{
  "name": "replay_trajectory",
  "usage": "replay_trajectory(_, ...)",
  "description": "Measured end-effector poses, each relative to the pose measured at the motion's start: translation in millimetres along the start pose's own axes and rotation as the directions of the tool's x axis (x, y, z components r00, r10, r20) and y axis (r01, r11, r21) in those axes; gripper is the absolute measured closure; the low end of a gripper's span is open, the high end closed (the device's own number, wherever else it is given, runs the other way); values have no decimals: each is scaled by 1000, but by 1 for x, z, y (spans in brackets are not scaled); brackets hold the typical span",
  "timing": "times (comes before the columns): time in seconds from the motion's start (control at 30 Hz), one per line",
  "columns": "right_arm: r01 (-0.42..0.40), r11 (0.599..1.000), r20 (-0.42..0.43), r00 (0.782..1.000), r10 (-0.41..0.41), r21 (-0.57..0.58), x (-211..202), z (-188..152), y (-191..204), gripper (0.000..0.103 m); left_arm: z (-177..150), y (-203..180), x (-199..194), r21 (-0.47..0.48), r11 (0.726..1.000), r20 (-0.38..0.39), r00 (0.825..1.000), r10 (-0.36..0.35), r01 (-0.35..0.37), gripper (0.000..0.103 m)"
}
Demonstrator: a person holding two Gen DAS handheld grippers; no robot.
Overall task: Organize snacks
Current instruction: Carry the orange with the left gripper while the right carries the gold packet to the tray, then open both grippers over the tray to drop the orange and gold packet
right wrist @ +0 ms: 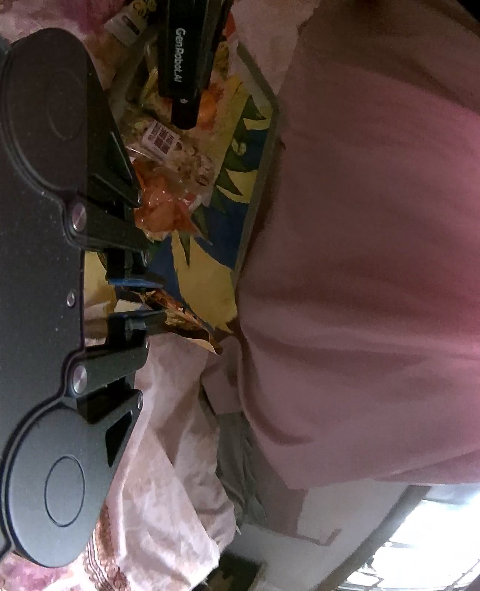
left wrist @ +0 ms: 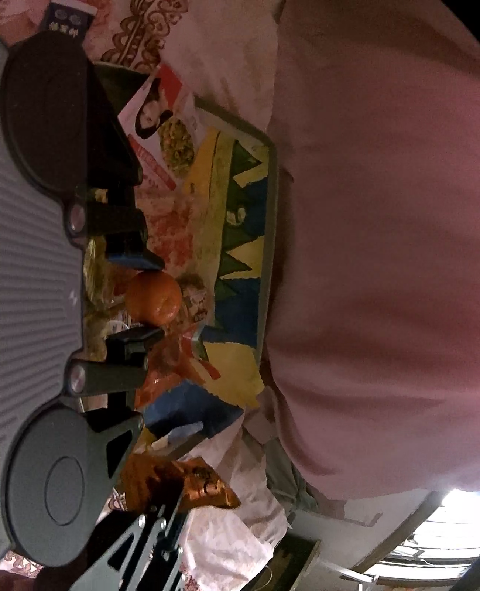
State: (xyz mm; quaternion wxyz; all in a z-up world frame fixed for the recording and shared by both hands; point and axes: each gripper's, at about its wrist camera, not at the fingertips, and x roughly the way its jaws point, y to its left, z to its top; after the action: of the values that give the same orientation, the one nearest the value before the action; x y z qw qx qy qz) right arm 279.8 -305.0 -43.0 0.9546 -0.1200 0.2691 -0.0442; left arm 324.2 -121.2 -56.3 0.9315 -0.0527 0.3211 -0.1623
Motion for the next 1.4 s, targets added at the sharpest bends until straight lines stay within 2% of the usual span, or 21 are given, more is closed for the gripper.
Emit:
replay_trajectory(0.37, -33, 999, -60, 998, 33, 3, 16, -7, 5, 89, -3, 1, 4, 50, 999, 8, 1000, 9, -9, 66)
replay_trajectory(0.43, -40, 999, -69, 997, 40, 7, 17, -8, 5, 86, -4, 0, 4, 62, 998, 10, 1000, 14, -15, 66)
replay_trajectory(0.67, -41, 999, -82, 996, 42, 10, 17, -10, 5, 84, -5, 0, 4, 53, 999, 9, 1000, 12, -13, 65)
replay_trajectory(0.8, -41, 999, -93, 995, 42, 14, 16, -10, 5, 80, -5, 1, 4, 48, 999, 8, 1000, 6, -6, 60)
replay_trajectory(1.07, -29, 999, -97, 995, 32, 31, 14, -10, 1, 60, -6, -2, 1, 50, 999, 18, 1000, -9, 8, 43)
replay_trajectory(1.27, -27, 997, -67, 997, 32, 71, 4, -7, -7, 39, -4, 5, -9, 9, 1000, 37, 999, -7, 6, 30)
replay_trajectory(1.4, -30, 992, -27, 999, 33, 121, -11, -2, -15, 22, 1, 8, -24, -9, 1000, 74, 997, 12, -11, 20)
